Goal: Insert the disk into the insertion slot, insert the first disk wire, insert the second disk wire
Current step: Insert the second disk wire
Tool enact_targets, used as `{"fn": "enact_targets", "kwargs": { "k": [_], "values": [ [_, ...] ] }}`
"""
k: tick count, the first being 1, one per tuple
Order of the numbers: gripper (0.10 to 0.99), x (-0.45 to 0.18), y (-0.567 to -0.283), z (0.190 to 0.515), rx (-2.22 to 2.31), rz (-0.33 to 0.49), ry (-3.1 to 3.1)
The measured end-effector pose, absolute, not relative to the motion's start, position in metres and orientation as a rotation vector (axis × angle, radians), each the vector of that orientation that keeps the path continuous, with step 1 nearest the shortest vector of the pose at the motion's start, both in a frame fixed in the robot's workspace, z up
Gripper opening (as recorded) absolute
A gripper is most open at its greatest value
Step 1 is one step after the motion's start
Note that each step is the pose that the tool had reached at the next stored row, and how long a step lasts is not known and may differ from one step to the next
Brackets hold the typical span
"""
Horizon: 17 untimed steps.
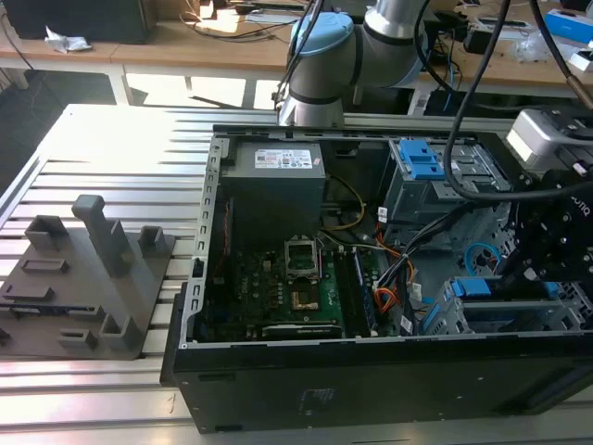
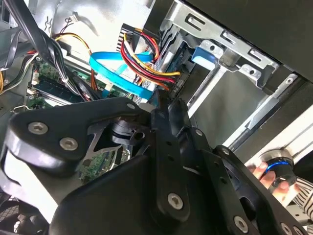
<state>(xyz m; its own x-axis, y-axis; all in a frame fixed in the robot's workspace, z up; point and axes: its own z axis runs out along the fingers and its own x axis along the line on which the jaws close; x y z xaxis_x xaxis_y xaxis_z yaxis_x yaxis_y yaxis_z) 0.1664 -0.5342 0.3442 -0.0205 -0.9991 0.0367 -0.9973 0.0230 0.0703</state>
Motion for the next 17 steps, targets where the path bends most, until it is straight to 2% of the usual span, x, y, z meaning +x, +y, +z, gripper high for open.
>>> {"fn": "enact_targets", "kwargs": {
  "k": [4,5,6,7,17],
  "values": [
    [0.239,0.166,-0.533,0.366,2.145,-0.037,-2.190],
    [0.157,0.166,-0.533,0.369,2.145,-0.037,-2.190],
    [0.157,0.166,-0.533,0.372,2.145,-0.037,-2.190],
    [0.106,0.166,-0.532,0.376,2.146,-0.037,-2.190],
    [0.106,0.166,-0.532,0.384,2.146,-0.037,-2.189]
  ]
}}
